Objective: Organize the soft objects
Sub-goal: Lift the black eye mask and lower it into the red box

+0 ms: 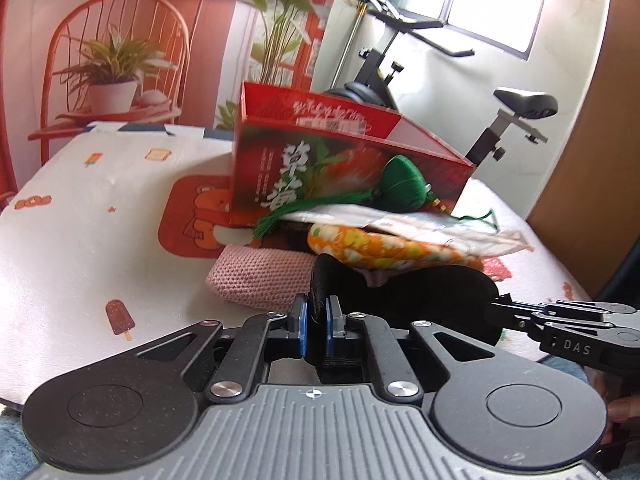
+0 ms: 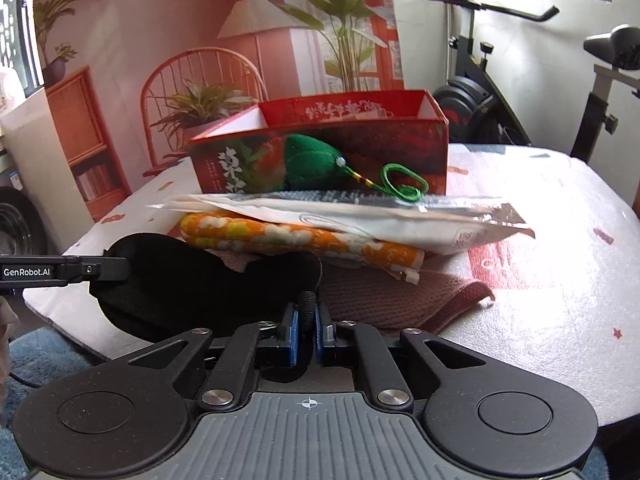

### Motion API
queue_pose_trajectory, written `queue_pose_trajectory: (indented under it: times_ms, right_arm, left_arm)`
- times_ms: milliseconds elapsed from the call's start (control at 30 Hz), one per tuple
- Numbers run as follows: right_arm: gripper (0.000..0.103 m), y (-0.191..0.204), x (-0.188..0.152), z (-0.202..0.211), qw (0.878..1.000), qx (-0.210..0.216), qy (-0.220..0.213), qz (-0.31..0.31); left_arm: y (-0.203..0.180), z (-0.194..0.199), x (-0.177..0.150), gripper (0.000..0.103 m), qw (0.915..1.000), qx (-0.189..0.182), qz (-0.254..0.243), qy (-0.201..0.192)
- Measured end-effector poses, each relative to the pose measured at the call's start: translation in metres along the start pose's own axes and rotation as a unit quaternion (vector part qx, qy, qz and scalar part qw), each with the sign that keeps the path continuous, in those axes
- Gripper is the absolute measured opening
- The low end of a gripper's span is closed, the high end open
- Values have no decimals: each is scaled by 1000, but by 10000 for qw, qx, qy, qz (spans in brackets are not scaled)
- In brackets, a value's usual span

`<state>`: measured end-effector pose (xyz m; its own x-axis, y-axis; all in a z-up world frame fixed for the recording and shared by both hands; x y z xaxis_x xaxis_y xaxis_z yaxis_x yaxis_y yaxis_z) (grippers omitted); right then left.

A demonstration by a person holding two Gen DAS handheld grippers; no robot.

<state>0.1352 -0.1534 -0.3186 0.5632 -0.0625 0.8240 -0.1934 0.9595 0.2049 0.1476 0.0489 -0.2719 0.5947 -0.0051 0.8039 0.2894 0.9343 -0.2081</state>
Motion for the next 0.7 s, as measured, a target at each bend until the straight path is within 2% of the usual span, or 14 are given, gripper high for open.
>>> queue_pose_trajectory:
  times_ms: [133, 367, 500, 700]
  right_arm:
    - [7, 8, 6, 21, 9994, -35, -316, 160]
    - [7, 11, 18, 56, 9955, -77, -909, 243]
    - [7, 13, 33, 68, 9918, -64, -1236, 319]
    - [7, 16, 66, 67, 9885, -39, -1394, 591]
  left_arm:
    - [-5, 19, 5, 9, 9997, -20, -51, -250]
    - [-12, 53, 16, 9, 9957, -171, -57, -906]
    - [-13, 54, 28, 9, 9941, -103, -69, -1073]
    - [-19, 46, 67, 9, 9918, -100, -163, -1265]
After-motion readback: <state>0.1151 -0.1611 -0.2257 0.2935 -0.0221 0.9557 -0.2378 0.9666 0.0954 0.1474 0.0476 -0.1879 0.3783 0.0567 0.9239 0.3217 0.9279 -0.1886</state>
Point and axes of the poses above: each gripper's, at about its wrist camera, not at the fingertips, and z roughly against the way its jaws point, y to its left, x to its top, the point moved 7 cm from there along -z, roughly the way its jaws point, and after that the axes turned 1 degree about -y, right-handed, at the moved point
